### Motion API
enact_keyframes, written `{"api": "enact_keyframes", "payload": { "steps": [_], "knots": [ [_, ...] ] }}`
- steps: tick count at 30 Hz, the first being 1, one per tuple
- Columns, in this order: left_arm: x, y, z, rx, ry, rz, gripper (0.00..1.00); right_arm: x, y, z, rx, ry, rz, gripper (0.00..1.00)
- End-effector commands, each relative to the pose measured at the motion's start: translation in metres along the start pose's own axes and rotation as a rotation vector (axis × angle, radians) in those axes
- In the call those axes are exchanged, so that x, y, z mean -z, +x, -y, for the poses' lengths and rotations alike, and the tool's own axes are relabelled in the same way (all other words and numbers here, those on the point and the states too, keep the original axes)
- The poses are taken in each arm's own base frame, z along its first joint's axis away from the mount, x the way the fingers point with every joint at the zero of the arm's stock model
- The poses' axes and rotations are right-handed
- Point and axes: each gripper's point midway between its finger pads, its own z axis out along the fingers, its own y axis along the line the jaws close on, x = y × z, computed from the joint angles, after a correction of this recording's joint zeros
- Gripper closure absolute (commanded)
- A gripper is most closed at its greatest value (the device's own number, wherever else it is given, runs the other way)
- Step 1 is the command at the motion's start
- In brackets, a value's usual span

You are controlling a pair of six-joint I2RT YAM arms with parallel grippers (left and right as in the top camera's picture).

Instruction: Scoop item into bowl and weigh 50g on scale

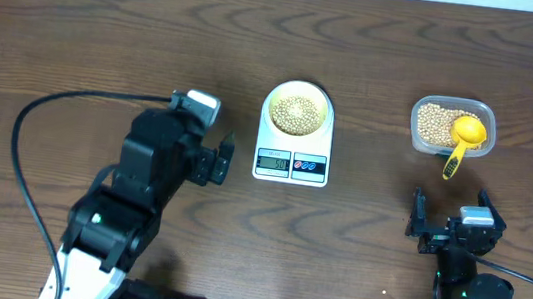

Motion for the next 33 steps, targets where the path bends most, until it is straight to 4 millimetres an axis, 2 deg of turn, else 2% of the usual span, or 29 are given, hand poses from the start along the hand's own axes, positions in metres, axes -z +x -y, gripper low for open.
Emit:
{"api": "enact_keyframes", "payload": {
  "steps": [1,7,12,16,20,33],
  "knots": [
    [0.008,-0.002,-0.014,0.0,-0.053,0.072,0.02,0.0,0.001,0.002,0.005,0.011,0.0,0.01],
    [0.01,0.009,-0.036,0.042,-0.122,0.101,0.02,0.0,0.001,0.002,0.005,0.011,0.0,0.01],
    [0.008,0.004,-0.029,0.06,-0.069,0.145,0.02,0.0,0.001,0.002,0.005,0.011,0.0,0.01],
    [0.003,0.006,-0.041,0.074,-0.118,0.169,0.02,0.0,0.001,0.002,0.005,0.011,0.0,0.01],
    [0.004,0.009,-0.054,0.178,-0.151,0.239,0.02,0.0,0.001,0.002,0.005,0.011,0.0,0.01],
    [0.014,0.02,-0.053,0.185,-0.151,0.424,0.02,0.0,0.001,0.002,0.005,0.011,0.0,0.01]
  ]
}}
